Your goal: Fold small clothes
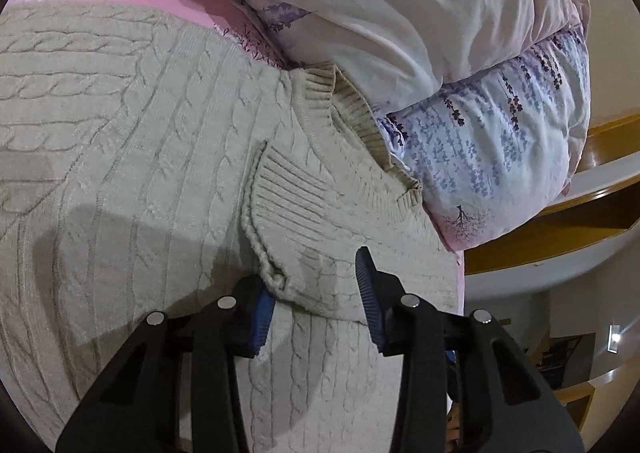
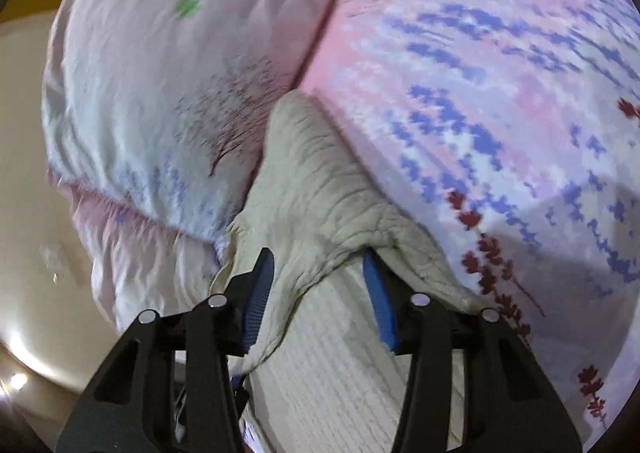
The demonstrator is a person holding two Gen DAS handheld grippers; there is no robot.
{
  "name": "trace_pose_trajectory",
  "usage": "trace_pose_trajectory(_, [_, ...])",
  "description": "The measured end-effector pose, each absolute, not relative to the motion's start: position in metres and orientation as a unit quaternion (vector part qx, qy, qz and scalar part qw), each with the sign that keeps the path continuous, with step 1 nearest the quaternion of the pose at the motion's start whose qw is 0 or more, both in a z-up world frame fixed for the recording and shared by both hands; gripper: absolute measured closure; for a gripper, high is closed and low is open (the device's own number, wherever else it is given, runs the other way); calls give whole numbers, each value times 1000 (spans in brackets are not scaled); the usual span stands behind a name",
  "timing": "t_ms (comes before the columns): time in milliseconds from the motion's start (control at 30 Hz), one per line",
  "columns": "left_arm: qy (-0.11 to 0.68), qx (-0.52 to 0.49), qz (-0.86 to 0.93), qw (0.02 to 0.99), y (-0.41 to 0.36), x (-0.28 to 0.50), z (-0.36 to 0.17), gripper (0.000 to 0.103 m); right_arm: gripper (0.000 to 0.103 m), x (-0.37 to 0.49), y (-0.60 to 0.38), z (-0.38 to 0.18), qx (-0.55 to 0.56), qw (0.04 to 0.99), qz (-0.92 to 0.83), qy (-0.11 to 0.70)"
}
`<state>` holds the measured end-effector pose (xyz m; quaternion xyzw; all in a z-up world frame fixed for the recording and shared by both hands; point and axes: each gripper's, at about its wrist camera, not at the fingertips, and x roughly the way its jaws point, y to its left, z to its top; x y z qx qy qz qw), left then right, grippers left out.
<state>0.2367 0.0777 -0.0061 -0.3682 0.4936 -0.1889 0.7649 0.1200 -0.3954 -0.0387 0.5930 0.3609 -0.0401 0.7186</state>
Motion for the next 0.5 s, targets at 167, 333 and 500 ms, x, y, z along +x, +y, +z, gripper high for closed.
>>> trace_pose_trajectory(167, [482, -344, -182, 785, 75, 241, -2, 95, 95, 120, -401, -36, 581, 742, -75, 325])
trace_pose_trajectory(333, [454, -332, -201, 802, 86, 236, 15, 96, 97, 97, -414, -18, 585, 766, -56, 262])
trace_pose_trajectory(500, [471, -312, -174, 806, 89, 237, 2, 96, 95, 100, -416, -37, 573, 749, -84, 322])
